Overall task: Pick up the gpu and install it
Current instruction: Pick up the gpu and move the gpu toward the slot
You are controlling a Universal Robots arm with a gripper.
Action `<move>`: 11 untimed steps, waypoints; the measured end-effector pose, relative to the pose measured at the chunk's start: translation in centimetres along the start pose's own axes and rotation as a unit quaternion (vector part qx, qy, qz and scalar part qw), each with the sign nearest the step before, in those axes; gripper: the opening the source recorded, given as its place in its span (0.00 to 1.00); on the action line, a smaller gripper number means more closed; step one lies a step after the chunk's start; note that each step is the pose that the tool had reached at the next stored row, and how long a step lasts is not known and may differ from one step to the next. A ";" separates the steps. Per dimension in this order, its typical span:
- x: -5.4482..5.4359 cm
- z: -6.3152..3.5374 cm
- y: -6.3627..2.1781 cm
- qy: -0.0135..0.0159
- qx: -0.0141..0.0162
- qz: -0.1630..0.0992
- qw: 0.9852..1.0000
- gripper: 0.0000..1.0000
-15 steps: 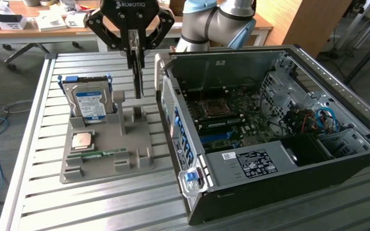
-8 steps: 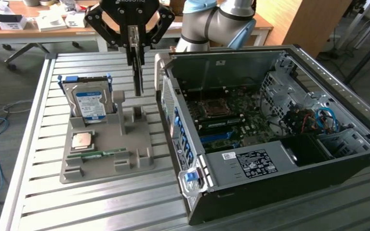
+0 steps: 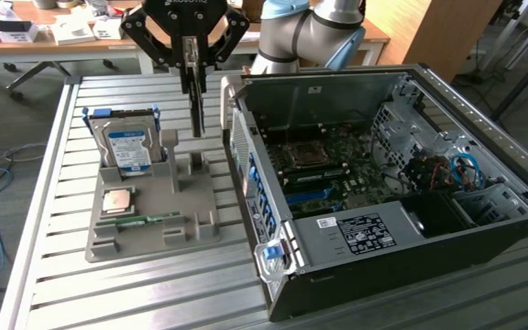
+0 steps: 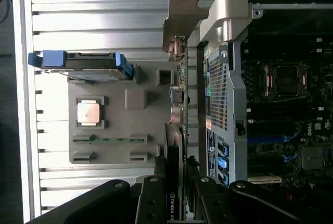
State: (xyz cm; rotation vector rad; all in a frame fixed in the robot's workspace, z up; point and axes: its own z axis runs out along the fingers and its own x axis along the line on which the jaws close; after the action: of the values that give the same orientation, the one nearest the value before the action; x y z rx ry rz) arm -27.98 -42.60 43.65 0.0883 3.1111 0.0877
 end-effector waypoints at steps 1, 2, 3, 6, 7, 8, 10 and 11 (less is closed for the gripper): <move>0.0 0.00 0.00 0.000 0.000 0.000 1.000 0.26; 0.0 0.00 0.00 0.000 0.000 0.000 1.000 0.26; 0.0 0.00 0.00 0.000 0.000 0.000 1.000 0.26; -0.1 -0.01 0.00 0.000 0.000 0.000 1.000 0.26; -0.2 0.00 0.01 0.000 0.000 0.000 1.000 0.26; -0.4 0.01 0.02 0.000 0.000 0.000 1.000 0.26; -0.7 0.02 0.04 0.000 0.000 0.000 1.000 0.26; -1.0 0.03 0.05 0.000 0.000 0.000 1.000 0.26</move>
State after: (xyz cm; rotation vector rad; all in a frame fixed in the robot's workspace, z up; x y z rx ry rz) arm -27.03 -42.60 43.65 0.0882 3.1111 0.0877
